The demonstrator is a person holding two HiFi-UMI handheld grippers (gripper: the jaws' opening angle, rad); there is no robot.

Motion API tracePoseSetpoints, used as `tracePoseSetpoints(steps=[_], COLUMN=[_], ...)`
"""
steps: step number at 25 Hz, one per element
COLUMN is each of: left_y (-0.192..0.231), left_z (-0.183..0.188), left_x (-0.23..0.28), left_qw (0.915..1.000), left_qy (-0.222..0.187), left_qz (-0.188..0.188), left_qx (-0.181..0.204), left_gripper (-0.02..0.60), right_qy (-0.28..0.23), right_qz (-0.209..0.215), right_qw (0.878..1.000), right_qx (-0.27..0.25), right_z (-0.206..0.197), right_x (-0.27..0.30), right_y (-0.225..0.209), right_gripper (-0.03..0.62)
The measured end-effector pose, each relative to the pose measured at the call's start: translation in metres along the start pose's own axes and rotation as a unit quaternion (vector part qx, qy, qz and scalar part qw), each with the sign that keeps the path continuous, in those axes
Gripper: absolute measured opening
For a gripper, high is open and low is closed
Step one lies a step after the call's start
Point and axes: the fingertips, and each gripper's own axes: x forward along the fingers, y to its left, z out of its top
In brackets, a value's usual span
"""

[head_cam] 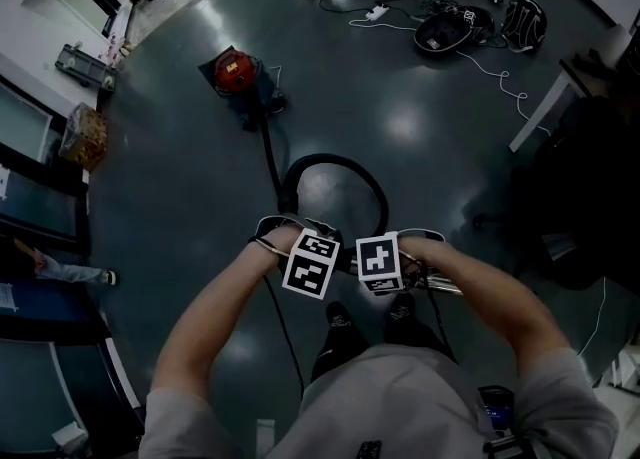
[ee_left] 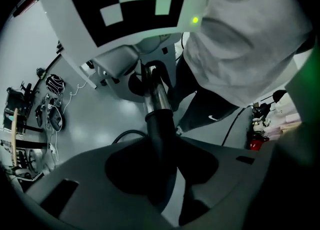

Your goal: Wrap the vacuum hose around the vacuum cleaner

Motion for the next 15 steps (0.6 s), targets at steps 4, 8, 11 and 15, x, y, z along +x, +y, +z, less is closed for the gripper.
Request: tracePoseSetpoints(steps=[4,8,11,15], left_y=[0.004,0.010,0.008,0.003], left_z=[-0.001,-0.013,-0.022,-0.039], left_x=[0.008,0.011,0.014,0.020], left_qw=[0.9994,0.9969,0.9945,0.9953], left_qy=[-0.021,-0.058,-0.078,-0.077], left_qz=[-0.006,0.003,0.002,-0.014], left_qx=[-0.027,-0.053,-0.069,-0.056], left_gripper=[0.155,0.155,0.155,0.152], right_qy=[0.014,0.014,-0.003,-0.002], right_qz=[-0.020,-0.082,-0.126,-0.181], right_qw=[1.000,0.996,0.990,0.982], right_qx=[0.008,0.033,0.058,0.056], right_z=[-0.004,0.007,0.020,0.039], right_x=[0.000,-0.008,-0.014,-0.019], right_y=[-0.011,-0.035,-0.047,-0.059], right_gripper=[0.160,0.143,0.120,0.117])
